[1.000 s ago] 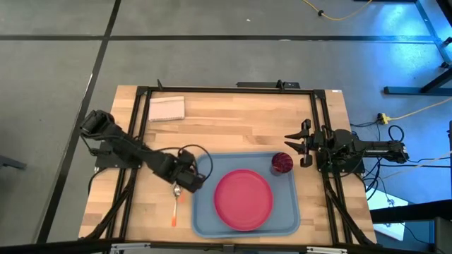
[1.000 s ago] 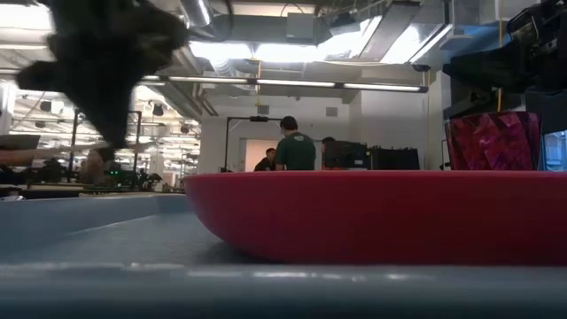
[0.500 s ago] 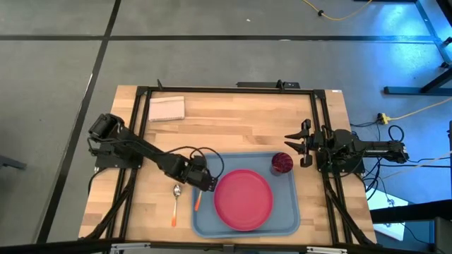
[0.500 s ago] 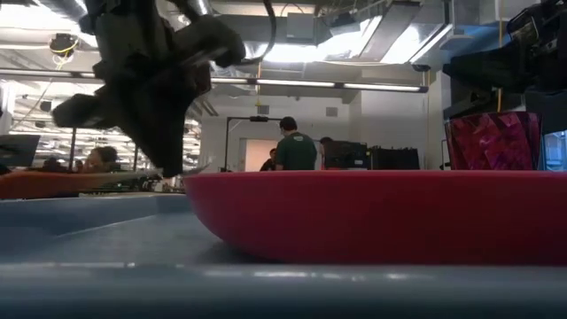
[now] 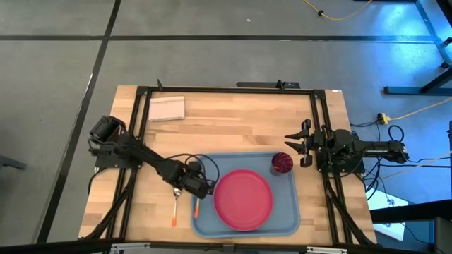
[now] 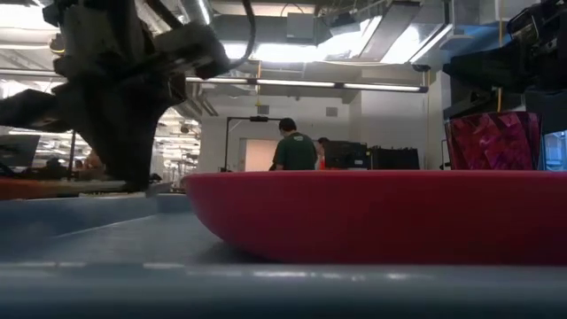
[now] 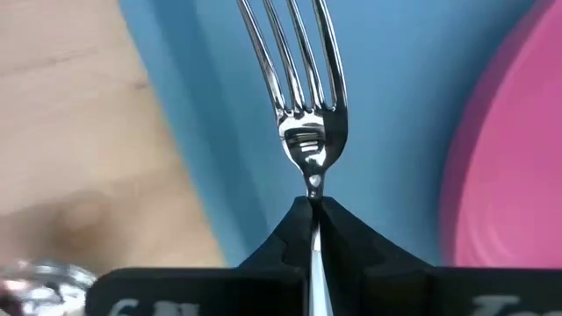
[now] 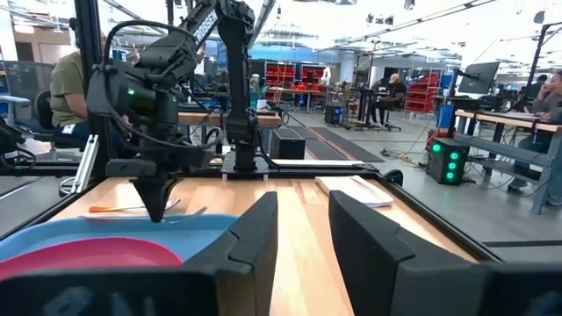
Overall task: Pick and place plate/cup/fork/spoon on tray
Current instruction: Put the orange and silver fork on the left side of the blue tray
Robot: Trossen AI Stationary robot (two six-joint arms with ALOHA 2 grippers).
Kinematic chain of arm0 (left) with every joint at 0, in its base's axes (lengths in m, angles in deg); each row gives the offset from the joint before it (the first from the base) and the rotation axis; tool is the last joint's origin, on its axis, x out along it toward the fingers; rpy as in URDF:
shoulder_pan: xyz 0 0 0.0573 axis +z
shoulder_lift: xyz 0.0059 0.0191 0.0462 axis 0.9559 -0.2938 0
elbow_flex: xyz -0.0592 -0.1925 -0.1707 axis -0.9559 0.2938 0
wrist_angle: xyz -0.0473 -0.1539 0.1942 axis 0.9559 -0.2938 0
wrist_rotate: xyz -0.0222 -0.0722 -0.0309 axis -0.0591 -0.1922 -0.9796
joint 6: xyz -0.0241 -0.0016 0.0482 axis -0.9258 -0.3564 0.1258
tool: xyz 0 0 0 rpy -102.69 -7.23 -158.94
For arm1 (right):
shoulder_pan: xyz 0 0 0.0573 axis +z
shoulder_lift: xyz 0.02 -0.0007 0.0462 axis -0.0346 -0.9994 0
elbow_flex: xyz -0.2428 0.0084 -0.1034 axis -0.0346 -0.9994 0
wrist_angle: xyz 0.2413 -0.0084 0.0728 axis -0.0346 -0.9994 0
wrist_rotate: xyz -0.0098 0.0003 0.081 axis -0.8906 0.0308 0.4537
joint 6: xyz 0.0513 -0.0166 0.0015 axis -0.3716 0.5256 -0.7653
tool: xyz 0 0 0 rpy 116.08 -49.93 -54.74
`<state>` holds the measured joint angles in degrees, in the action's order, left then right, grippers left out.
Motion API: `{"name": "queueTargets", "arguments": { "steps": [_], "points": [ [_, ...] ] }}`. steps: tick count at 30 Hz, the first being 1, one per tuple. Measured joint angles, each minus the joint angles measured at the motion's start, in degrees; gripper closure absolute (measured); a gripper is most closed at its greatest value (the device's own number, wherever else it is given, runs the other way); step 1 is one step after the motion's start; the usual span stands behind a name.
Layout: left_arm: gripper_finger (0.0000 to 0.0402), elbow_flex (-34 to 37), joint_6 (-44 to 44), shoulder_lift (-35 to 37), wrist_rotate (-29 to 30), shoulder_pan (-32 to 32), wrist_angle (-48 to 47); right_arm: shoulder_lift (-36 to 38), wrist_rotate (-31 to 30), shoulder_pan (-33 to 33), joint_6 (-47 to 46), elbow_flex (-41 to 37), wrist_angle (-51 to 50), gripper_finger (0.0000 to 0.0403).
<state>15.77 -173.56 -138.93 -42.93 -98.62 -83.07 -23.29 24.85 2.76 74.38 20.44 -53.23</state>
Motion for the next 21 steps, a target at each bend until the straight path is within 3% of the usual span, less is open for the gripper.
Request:
{"name": "queueTargets", "arguments": {
  "steps": [9,21],
  "points": [
    [0.0366,-0.1,-1.0,-3.6,-5.9,0.2,1.7,0.0,0.0,0.0,0.0,0.0,0.7,0.0293],
    [0.0352,0.0,0.9,-3.8,-6.2,1.4,1.1,0.0,0.0,0.0,0.0,0.0,0.8,0.0293]
  ]
}}
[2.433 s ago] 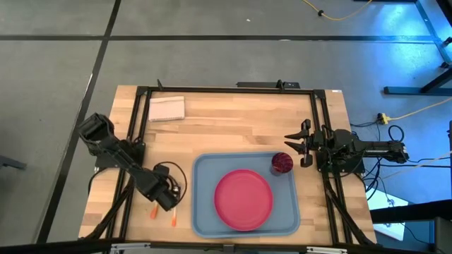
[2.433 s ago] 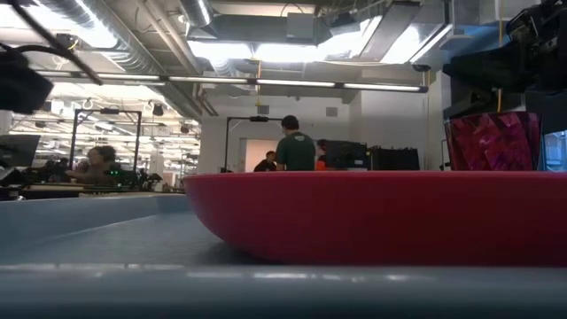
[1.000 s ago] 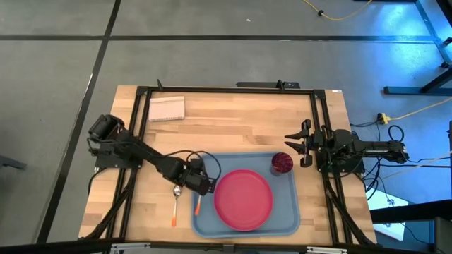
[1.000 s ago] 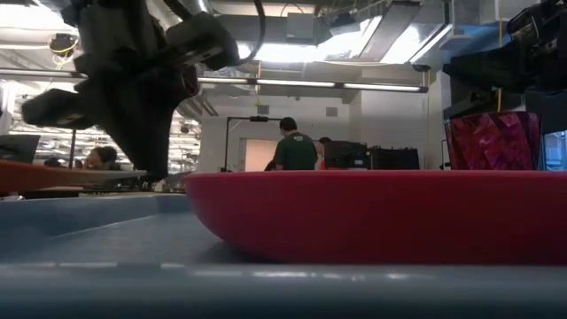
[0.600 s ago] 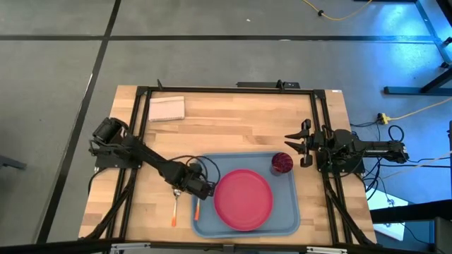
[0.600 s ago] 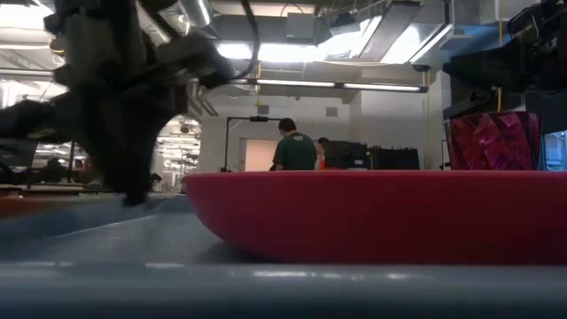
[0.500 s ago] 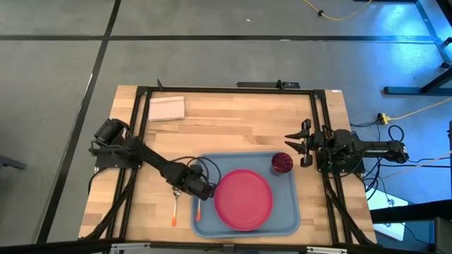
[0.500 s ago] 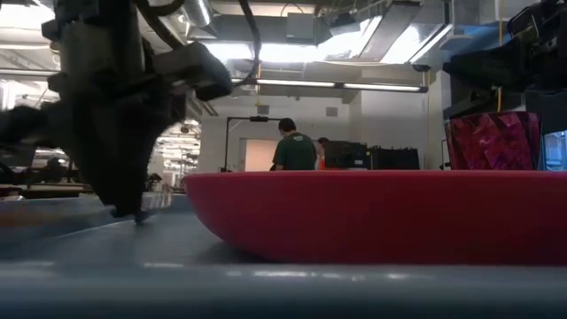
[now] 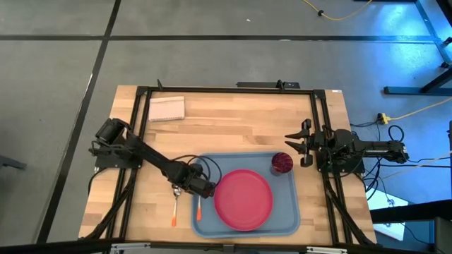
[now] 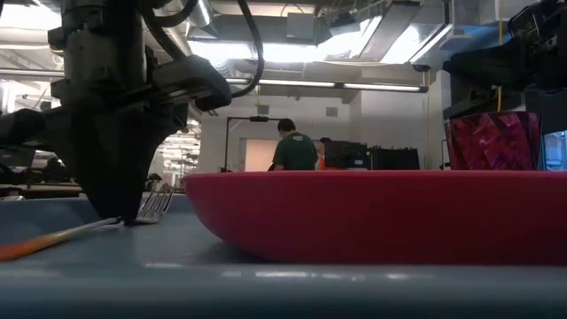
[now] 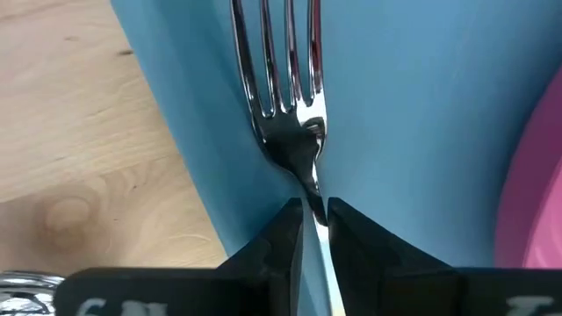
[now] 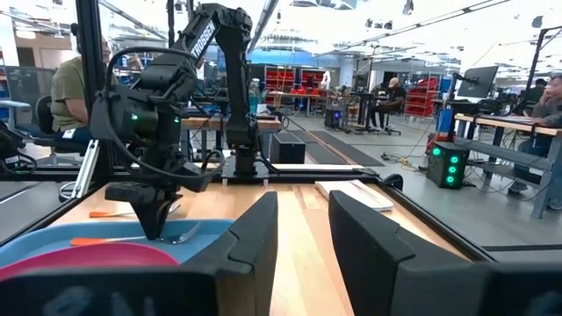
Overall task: Pick and place plate/cup/fork/spoon on tray
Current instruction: Put the orange and silver fork on the left side of the blue tray, then put the orange and silver spoon on the blue tray on the right side of the orange and silver fork
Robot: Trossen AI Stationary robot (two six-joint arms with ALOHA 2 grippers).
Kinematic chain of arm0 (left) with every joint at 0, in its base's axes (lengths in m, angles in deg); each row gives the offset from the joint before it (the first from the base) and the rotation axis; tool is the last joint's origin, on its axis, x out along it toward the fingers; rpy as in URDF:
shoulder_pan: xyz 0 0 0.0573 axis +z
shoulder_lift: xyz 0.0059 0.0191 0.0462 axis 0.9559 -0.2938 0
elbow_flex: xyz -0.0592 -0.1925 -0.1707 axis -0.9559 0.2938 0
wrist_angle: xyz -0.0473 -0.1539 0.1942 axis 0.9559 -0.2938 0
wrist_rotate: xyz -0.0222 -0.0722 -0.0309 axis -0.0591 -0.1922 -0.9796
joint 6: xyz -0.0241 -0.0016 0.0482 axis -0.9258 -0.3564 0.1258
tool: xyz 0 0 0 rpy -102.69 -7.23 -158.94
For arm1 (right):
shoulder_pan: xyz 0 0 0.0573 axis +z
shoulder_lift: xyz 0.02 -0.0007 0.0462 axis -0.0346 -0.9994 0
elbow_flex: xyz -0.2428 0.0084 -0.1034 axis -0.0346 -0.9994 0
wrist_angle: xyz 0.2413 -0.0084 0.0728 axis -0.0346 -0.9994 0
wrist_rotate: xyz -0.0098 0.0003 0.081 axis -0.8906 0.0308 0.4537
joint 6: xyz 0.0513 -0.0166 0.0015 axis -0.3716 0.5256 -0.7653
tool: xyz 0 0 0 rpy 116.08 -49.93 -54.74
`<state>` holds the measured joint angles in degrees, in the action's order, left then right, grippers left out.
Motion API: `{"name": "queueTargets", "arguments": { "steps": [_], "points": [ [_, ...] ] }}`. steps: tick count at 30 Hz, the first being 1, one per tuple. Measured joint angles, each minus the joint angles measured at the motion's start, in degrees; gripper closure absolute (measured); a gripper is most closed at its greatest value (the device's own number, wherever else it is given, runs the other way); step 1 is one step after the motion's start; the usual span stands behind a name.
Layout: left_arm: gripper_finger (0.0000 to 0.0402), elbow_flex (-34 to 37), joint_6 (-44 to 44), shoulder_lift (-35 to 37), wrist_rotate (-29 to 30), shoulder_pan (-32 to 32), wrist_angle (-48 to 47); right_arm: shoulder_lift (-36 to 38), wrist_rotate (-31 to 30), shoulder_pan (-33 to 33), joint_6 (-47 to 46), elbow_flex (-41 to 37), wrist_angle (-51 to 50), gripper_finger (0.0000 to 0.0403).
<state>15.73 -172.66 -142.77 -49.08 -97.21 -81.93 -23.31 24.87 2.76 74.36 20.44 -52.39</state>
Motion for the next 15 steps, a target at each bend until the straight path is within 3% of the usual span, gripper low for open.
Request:
{"name": "queueTargets", "arguments": {
  "steps": [15],
  "points": [
    [0.0349,0.1,4.7,3.0,-2.7,0.2,0.0,0.0,0.0,0.0,0.0,0.0,0.0,0.0293]
  ]
}}
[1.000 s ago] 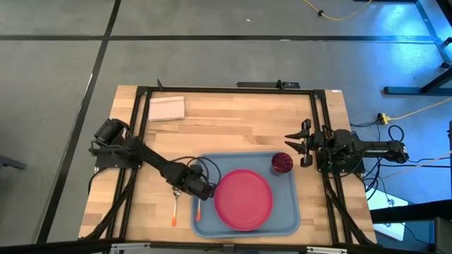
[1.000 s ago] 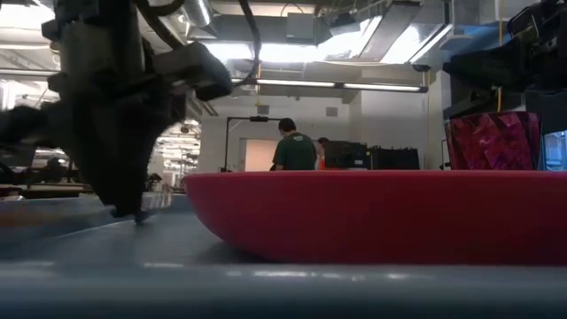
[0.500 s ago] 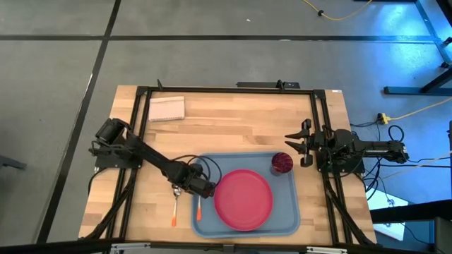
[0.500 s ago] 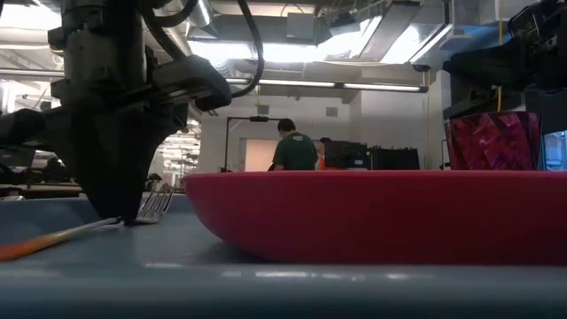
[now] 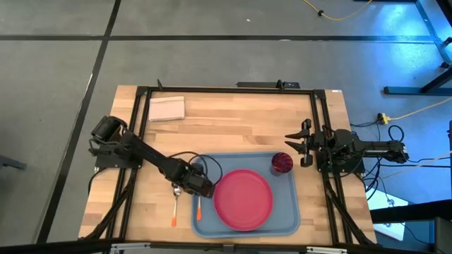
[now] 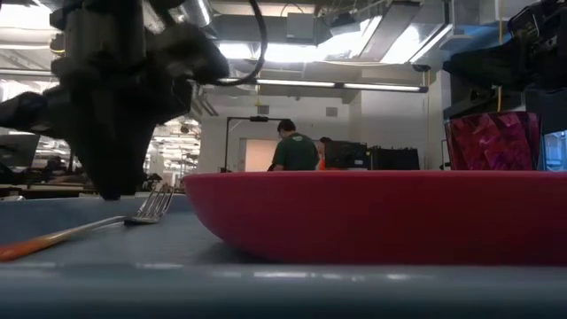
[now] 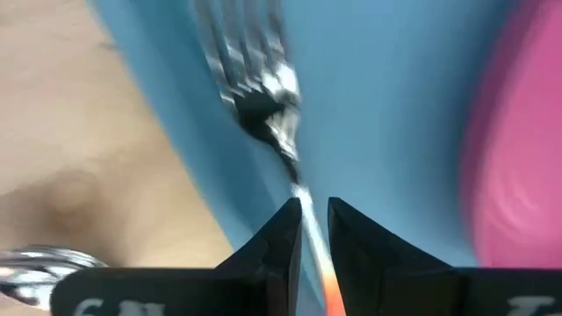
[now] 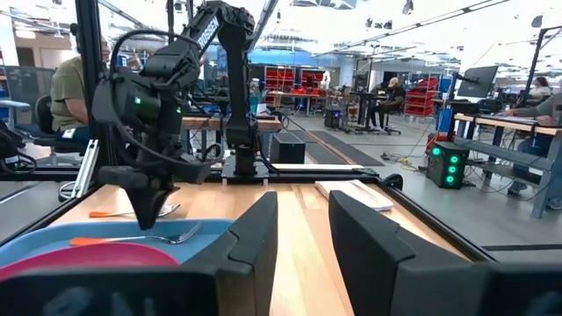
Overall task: Pick and place plate/cup/fork/spoon on tray
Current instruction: Put the orange and silver spoon on the blue tray on the right side of the orange and silver fork
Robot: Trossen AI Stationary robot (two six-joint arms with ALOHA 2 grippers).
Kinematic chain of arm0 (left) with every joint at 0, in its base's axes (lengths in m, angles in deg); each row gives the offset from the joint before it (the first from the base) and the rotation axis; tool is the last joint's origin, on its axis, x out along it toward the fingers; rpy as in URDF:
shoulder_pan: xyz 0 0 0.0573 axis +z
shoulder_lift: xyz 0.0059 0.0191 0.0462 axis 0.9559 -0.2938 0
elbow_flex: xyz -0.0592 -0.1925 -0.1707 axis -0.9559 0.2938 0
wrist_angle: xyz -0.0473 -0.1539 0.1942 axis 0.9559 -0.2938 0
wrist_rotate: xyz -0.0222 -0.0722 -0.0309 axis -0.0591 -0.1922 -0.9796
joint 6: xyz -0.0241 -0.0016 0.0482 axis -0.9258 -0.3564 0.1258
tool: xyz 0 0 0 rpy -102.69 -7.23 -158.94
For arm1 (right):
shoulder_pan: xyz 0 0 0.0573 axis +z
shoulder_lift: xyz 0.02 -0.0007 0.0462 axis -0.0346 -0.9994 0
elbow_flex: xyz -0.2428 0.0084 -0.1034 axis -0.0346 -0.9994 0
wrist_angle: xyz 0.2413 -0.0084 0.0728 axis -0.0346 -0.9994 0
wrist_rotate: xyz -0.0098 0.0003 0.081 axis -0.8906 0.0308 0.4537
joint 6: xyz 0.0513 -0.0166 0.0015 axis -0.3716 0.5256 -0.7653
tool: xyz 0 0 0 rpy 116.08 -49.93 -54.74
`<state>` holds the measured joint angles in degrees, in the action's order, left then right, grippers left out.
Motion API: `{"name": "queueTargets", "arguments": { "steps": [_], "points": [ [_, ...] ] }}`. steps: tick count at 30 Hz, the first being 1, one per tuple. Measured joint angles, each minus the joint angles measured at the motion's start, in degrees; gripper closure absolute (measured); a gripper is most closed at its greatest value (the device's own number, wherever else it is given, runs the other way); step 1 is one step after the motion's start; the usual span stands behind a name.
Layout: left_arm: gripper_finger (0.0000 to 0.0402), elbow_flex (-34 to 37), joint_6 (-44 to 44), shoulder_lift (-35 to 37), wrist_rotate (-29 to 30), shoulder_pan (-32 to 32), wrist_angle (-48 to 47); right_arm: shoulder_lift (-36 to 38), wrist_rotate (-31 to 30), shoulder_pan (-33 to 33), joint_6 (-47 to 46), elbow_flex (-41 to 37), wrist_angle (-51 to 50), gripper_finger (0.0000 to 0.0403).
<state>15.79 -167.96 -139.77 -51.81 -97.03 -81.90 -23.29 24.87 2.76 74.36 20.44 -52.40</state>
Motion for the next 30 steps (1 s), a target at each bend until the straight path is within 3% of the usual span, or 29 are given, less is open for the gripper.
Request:
{"name": "queueTargets", "arguments": {
  "steps": [6,10,12,19,23,30],
  "points": [
    [0.0349,-0.1,10.1,0.6,-12.2,0.1,0.0,0.0,0.0,0.0,0.0,0.0,0.0,0.0293],
    [0.0349,-0.1,10.2,0.6,-23.0,-0.1,-1.3,0.0,0.0,0.0,0.0,0.0,0.0,0.0293],
    [0.0349,-0.1,10.0,0.6,-25.3,-0.6,-2.6,0.0,0.0,0.0,0.0,0.0,0.0,0.0293],
    [0.0349,-0.1,5.5,0.6,-25.6,-4.2,-4.9,0.0,0.0,0.0,2.9,0.0,0.9,0.0293],
    [0.0349,-0.1,5.3,0.6,-21.1,-6.9,-6.2,0.0,0.0,0.0,5.9,0.0,4.8,0.0293],
    [0.0349,-0.1,-1.0,0.6,-15.2,-10.2,-10.7,0.0,0.0,0.0,2.5,0.0,4.1,0.0293]
  ]
}}
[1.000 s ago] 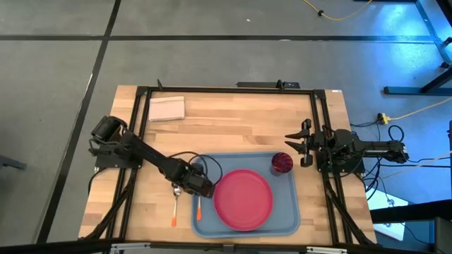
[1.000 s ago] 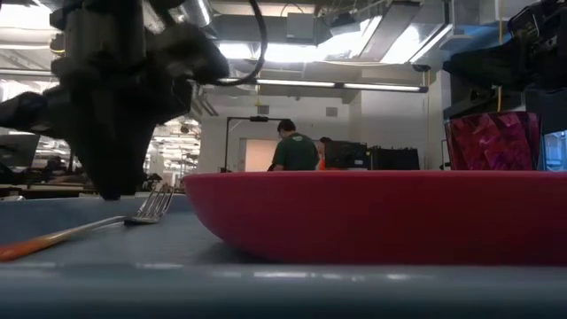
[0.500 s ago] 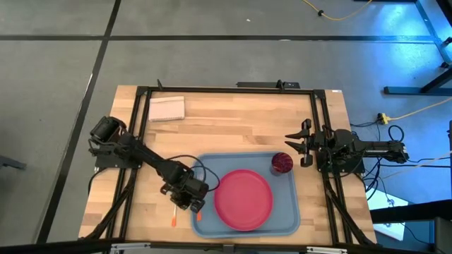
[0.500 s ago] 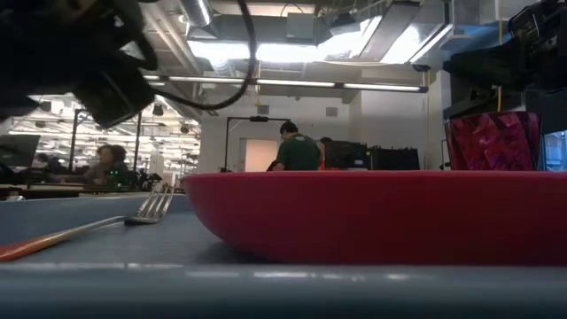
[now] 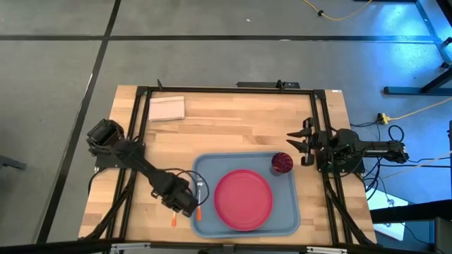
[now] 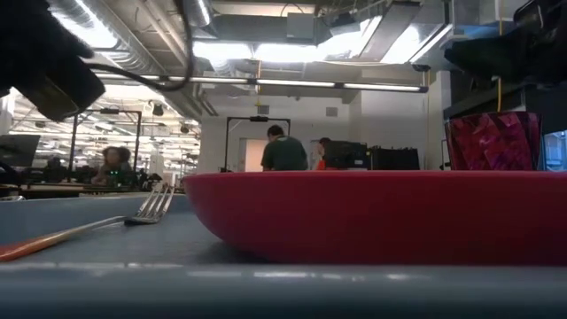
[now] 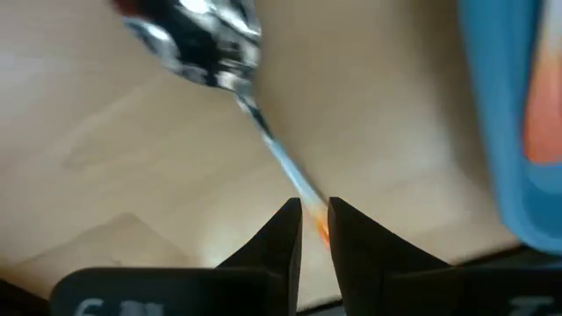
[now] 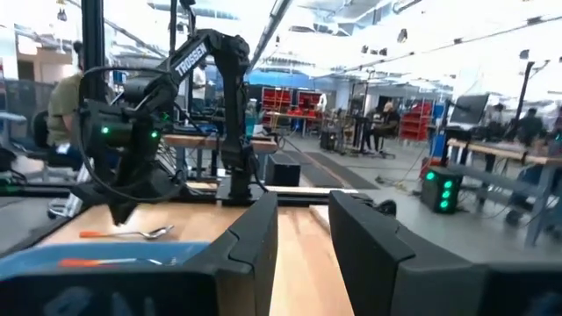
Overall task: Pick and place plate/cup/fork/spoon on tray
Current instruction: Put the orange and silver spoon on the blue tray on the right side of the orange and silver fork
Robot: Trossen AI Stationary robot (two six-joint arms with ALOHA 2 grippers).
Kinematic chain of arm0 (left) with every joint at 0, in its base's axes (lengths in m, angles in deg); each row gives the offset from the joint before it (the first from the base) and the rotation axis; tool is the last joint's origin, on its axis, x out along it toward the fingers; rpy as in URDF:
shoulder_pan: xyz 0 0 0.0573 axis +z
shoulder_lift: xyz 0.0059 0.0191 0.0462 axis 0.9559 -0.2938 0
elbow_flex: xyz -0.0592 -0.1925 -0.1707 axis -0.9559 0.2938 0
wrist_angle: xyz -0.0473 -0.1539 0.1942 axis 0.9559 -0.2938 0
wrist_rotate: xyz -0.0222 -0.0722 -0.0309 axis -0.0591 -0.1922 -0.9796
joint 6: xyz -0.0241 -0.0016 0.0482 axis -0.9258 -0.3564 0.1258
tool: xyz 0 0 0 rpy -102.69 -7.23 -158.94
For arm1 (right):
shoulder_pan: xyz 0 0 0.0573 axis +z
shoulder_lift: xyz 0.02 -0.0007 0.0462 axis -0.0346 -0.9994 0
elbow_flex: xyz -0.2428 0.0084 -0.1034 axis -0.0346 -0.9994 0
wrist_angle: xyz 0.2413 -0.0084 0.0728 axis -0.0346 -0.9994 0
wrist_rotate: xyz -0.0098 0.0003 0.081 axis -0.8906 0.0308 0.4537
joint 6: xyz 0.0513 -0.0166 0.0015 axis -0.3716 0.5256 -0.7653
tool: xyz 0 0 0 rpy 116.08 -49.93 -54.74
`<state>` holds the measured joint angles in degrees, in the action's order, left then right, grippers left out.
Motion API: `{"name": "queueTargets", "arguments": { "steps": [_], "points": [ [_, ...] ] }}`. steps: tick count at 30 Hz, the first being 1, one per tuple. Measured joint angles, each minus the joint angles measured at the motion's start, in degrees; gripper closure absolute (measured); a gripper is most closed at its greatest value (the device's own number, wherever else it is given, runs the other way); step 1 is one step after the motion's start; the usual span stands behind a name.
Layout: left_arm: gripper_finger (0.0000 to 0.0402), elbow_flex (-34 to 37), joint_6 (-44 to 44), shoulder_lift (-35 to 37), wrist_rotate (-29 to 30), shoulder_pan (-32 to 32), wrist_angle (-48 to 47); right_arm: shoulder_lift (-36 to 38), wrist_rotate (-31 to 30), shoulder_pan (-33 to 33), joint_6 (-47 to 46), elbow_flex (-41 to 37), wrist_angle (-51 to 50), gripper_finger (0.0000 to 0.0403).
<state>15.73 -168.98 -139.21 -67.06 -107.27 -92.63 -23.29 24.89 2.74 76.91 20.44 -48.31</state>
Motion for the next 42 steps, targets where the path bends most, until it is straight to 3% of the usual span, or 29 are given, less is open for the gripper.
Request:
{"name": "queueTargets", "arguments": {
  "steps": [7,14,24,42],
  "points": [
    [0.0349,0.0,-8.8,0.0,10.4,-2.9,-1.0,0.0,0.1,0.0,-7.2,0.0,0.0,0.0293],
    [0.0349,0.0,-12.0,0.0,10.9,-3.6,-2.6,0.0,0.4,0.0,-14.1,0.0,-0.1,0.0293],
    [0.0349,0.0,-16.3,0.0,15.1,-4.1,-2.2,0.0,7.4,0.0,-14.8,0.0,-2.9,0.0293],
    [0.0349,0.0,-19.7,0.0,18.0,-5.6,-3.6,0.0,7.7,0.0,-17.7,0.0,-3.3,0.0293]
  ]
}}
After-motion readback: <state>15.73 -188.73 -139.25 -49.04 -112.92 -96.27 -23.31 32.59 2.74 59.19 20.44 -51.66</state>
